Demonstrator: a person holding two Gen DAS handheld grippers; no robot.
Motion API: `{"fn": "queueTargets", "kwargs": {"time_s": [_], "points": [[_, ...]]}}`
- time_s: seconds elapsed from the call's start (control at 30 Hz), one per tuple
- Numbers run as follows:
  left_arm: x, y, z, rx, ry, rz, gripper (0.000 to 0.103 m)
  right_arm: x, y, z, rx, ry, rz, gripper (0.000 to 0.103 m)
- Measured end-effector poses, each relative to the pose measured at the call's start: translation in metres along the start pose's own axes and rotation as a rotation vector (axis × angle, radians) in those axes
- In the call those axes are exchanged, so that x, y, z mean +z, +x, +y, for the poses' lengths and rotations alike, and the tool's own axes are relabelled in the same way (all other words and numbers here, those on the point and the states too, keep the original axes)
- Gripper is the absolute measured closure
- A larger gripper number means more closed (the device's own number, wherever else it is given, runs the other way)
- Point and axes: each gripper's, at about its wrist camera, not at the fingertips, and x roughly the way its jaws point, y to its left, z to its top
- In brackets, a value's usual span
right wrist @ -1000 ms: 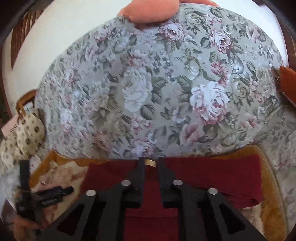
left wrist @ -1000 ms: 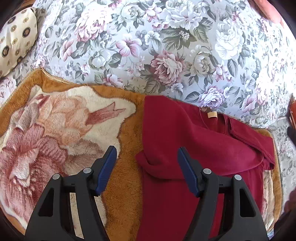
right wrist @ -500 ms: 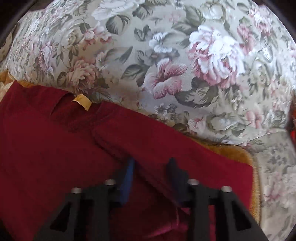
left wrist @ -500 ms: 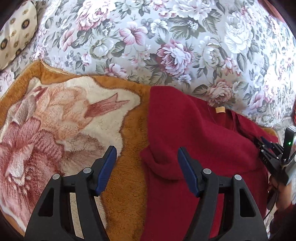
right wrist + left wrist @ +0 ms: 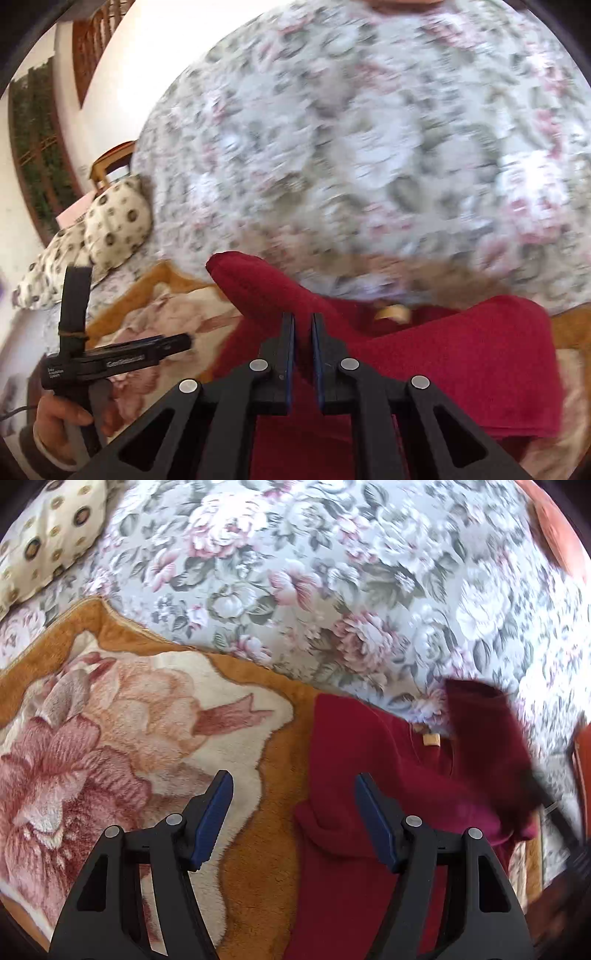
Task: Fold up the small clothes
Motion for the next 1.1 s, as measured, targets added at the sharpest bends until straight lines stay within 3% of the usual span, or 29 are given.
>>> {"fn": "queueTargets", "kwargs": {"time_s": [0.07, 0.17, 0.3, 0.4, 0.5, 0.63, 0.73, 0.77, 0.87, 0.97, 1.1], "points": [[0.001, 0.003, 0.005, -0.005, -0.024, 0.011, 0.035, -0.015, 0.036, 0.019, 0.034, 0.009, 0.055, 0.094], [0.000, 0.009, 0.007, -0.025, -0.038, 0.038, 0.035, -0.037, 0.082, 0.022, 0.047, 0.023, 0.227, 0.089], [-0.005, 0.016, -0.001, -0.035, -0.002, 0.037, 0.035, -0.041, 0.047, 0.001, 0.064, 0.059, 0.182, 0.079], [-0.006, 0.024, -0.010, -0.064, 0.011, 0.046, 0.035, -0.037, 0.008, -0.012, -0.050, 0.019, 0.121, 0.078], [-0.007, 0.038, -0.020, -0.027, 0.060, 0.073, 0.034, -0.033, -0.017, -0.040, -0.185, 0.011, 0.092, 0.078], [-0.008, 0.057, -0.023, -0.026, 0.054, 0.086, 0.035, -0.041, -0.035, -0.094, -0.339, 0.091, 0.107, 0.078], [-0.006, 0.060, -0.041, -0.042, 0.120, 0.067, 0.080, -0.052, -0.037, -0.134, -0.471, 0.160, 0.178, 0.078], [-0.004, 0.058, -0.048, -0.035, 0.147, 0.053, 0.088, -0.056, -0.035, -0.143, -0.484, 0.171, 0.201, 0.078], [0.012, 0.051, -0.068, -0.081, 0.195, 0.011, 0.094, -0.061, -0.042, -0.162, -0.444, 0.230, 0.195, 0.078], [0.030, 0.038, -0.075, -0.101, 0.203, -0.048, 0.094, -0.060, -0.045, -0.156, -0.474, 0.201, 0.198, 0.078], [0.025, 0.049, -0.059, 0.014, 0.217, -0.027, 0.095, -0.068, -0.039, -0.147, -0.509, 0.150, 0.227, 0.078]]}}
